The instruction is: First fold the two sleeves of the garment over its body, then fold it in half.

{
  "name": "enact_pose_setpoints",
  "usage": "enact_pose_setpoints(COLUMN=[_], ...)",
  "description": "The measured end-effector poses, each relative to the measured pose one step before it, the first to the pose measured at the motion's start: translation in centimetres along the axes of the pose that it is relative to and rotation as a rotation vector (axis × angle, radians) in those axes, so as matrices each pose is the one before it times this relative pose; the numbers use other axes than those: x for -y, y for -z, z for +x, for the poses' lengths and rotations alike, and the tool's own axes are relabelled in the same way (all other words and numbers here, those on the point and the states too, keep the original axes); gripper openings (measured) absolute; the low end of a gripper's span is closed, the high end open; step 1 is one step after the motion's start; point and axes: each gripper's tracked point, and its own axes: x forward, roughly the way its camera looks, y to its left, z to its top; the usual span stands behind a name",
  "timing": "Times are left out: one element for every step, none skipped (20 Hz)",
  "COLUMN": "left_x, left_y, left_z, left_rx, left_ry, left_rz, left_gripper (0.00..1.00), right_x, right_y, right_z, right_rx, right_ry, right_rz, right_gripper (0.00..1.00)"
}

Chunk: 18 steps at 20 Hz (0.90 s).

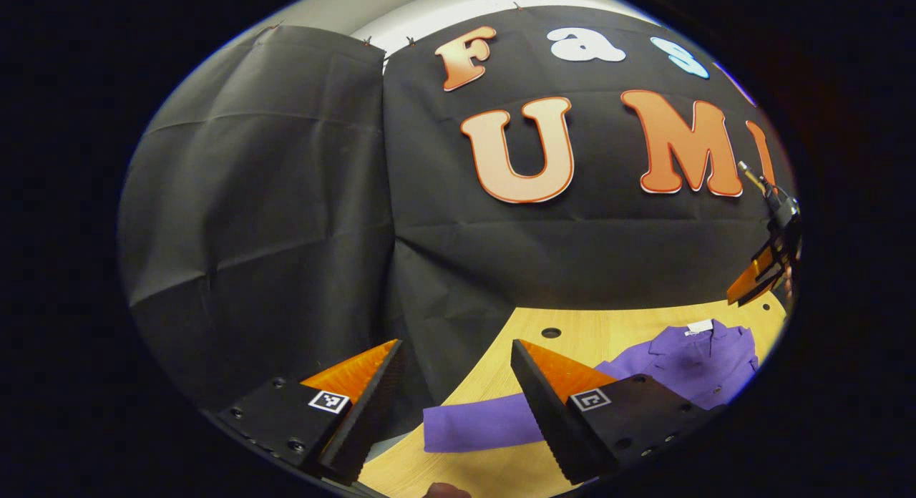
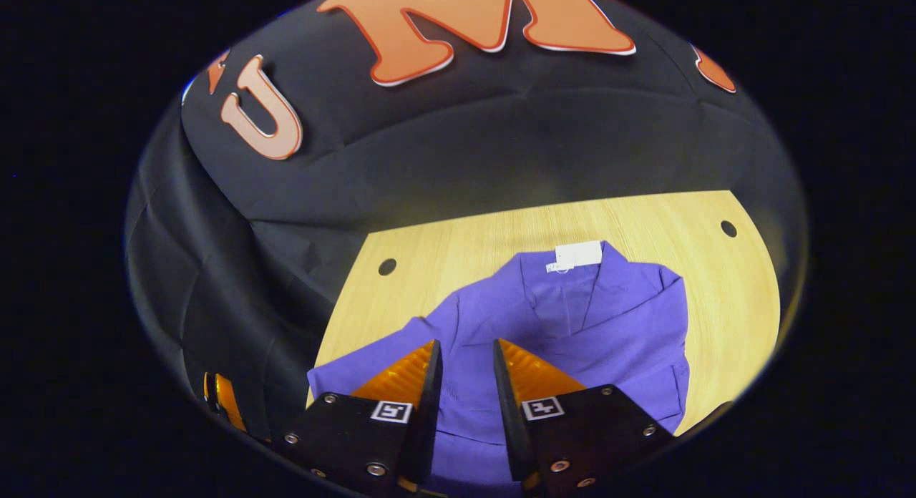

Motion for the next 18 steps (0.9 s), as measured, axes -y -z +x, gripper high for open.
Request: enact_pose_setpoints(left_x=[-0.641,-0.356,-0.268,-0.07,0.132,0.037,0.145,-0.073,0.126,-0.005,0.372,0.237,-0.003,0.02,-0.276,-0.201,-0.195,-0.46], left_y=[0.714,0.971,1.301,1.132,1.112,1.171,1.183,1.012,0.783,0.832,0.552,1.107,0.735,1.066,0.568,0.285,0.313,0.375], left_z=[0.415,0.444,0.808,0.923,0.992,0.975,1.001,1.221,1.34,0.879,0.926,0.741,1.116,0.808,1.104,0.879,0.777,0.663], left_rx=[-0.02274,-0.03566,-0.04113,-0.04953,-0.04602,-0.06282,-0.05518,-0.0593,-0.05526,-0.0598,-0.05184,-0.06345,-0.05222,-0.05475,-0.04042,-0.03885,-0.03593,-0.03985], left_ry=[-0.00103,0.00701,0.01243,0.02546,0.0249,0.01721,0.03122,0.01457,0.02129,0.0121,0.02489,0.01012,0.00947,0.00309,-0.00229,-0.00636,-0.00674,-0.02173], left_rz=[-0.00688,-0.0114,-0.01466,-0.01506,-0.01452,-0.01396,-0.00994,-0.00382,-0.00511,-0.00923,-0.00823,-0.01205,-0.01755,-0.01868,-0.01489,-0.01601,-0.00994,-0.00875], left_gripper=[0.96,0.96,0.96,0.96,0.96,0.96,0.96,0.96,0.97,0.97,0.97,0.98,0.99,0.99,0.99,0.99,0.99,0.99], right_x=[-0.126,0.289,0.475,0.347,0.368,0.615,0.611,0.608,0.665,0.787,0.811,0.942,1.026,0.886,0.938,0.94,0.661,0.589], right_y=[-0.492,-0.562,-0.55,-0.247,-0.446,-0.228,-0.129,-0.31,-0.315,-0.169,-0.126,0.042,-0.014,-0.244,-0.132,-0.199,-0.042,0.028], right_z=[-0.681,-0.719,-0.878,-0.856,-0.811,-0.803,-0.941,-0.818,-1.011,-0.803,-0.872,-0.855,-0.705,-0.74,-0.781,-0.775,-0.614,-0.634], right_rx=[0.03796,0.03637,0.03927,0.03133,0.03411,0.02345,0.02457,0.0285,0.03454,0.02579,0.0198,0.01696,0.01658,0.02101,0.01907,0.02088,0.0135,0.00669], right_ry=[-0.00591,0.0088,0.00688,0.01089,0.00428,0.02018,0.01632,0.01667,0.01452,0.01542,0.01487,0.01629,0.01424,0.01431,0.01614,0.01164,0.00669,-0.00227], right_rz=[-0.0073,-0.01278,-0.02094,-0.02873,-0.03039,-0.02489,-0.01874,-0.01082,-0.00698,-0.00236,-0.00253,-0.00484,-0.00793,-0.00977,-0.00657,-0.00396,-0.00206,-0.00403], right_gripper=[0.5,0.6,0.7,0.67,0.79,0.93,0.96,0.96,0.96,0.95,0.95,0.95,0.96,0.96,0.95,0.95,0.95,0.95])
